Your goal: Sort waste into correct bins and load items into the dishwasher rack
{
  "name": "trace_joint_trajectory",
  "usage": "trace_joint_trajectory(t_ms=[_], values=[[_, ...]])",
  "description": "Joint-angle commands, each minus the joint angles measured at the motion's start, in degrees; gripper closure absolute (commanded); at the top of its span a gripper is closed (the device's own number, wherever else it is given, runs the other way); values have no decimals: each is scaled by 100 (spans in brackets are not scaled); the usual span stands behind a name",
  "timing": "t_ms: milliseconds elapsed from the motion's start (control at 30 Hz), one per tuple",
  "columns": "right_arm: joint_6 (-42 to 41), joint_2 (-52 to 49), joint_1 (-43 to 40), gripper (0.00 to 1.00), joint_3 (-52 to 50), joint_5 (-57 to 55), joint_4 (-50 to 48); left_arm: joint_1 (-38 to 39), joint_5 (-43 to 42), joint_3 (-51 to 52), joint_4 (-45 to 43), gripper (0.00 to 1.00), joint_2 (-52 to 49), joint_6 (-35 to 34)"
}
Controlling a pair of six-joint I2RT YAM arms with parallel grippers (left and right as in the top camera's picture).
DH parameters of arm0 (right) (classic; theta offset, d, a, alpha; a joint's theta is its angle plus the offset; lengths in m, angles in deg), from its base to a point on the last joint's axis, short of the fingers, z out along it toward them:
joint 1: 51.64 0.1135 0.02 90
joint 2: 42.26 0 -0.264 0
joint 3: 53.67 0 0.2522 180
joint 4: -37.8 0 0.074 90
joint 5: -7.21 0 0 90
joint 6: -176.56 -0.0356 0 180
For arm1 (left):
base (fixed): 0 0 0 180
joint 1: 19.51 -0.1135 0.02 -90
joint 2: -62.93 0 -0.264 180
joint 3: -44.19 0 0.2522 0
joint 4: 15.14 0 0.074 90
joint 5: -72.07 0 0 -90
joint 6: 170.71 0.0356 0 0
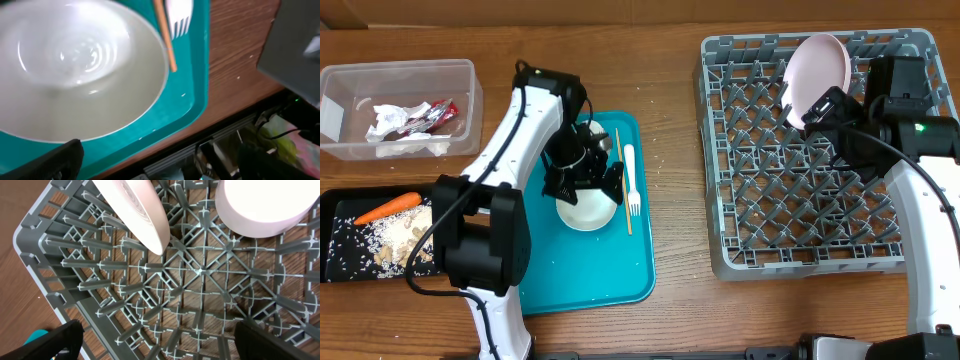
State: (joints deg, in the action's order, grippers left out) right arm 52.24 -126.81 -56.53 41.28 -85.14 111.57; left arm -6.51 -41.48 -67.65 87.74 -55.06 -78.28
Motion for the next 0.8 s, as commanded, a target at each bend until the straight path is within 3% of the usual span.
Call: trace_joint_trajectory(t_ms=[0,167,300,533,767], values=[[-20,-2,-17,0,-13,-59,-20,-35,-179,-697,109,0,236,-142],[-20,-2,-17,0,-13,-59,-20,-212,-118,-1633,190,0,767,-385],[-20,-2,-17,0,-13,-59,-20,-691,339,-2288,101,0,1290,-955],[-20,-2,-17,0,-13,-59,-17,-2398,1152,-2514,177,0,2052,-2376],[-31,-2,-17,0,-13,-4,-50,-3908,1360,-2371,767,0,2070,-2669]])
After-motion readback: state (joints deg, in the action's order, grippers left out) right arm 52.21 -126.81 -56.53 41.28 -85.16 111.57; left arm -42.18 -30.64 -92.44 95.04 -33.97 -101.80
